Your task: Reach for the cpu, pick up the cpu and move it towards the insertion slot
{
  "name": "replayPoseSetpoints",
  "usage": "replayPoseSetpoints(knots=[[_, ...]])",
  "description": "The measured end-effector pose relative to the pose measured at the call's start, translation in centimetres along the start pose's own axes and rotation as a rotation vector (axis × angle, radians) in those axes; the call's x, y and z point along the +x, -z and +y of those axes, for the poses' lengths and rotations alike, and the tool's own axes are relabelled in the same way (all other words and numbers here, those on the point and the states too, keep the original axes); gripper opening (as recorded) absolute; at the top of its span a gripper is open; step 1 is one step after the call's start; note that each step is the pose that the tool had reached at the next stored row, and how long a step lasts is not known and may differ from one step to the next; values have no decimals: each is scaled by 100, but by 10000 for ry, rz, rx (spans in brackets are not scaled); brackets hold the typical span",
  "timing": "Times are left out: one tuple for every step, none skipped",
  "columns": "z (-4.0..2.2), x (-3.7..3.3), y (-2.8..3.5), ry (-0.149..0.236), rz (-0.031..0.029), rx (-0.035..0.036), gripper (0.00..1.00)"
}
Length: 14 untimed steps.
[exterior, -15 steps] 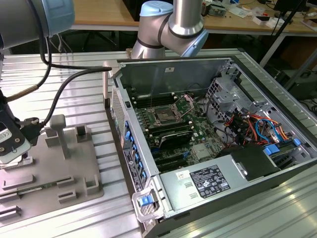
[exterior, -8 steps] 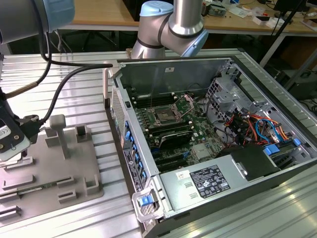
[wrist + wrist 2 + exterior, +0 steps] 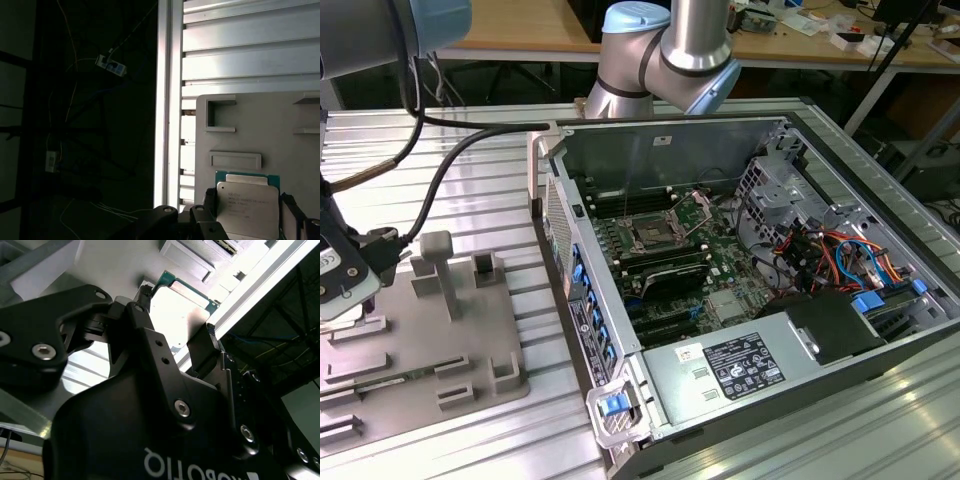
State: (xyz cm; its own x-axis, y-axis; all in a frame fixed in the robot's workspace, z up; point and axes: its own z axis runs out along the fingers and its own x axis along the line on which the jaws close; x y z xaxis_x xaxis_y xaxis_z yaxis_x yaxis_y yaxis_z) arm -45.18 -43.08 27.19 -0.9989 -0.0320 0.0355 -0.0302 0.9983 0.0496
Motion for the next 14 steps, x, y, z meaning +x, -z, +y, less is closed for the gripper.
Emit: replayPoseSetpoints(knots=[[0,0,0,0,0,0,55],[0,0,0,0,0,0,55],[0,0,0,0,-1,0,55],[0,0,0,0,-1,0,55],[0,0,0,0,0,0,55],[0,0,1,0,0,0,55],[0,0,1,0,0,0,55],[0,0,1,0,-1,0,55],[0,1,5,0,1,1,55],[1,1,28,1,-5,1,55],[3,2,61,1,-11,1,55],[4,3,83,2,-16,1,55],[5,3,101,2,-18,0,55],[6,4,117,2,-19,0,55]])
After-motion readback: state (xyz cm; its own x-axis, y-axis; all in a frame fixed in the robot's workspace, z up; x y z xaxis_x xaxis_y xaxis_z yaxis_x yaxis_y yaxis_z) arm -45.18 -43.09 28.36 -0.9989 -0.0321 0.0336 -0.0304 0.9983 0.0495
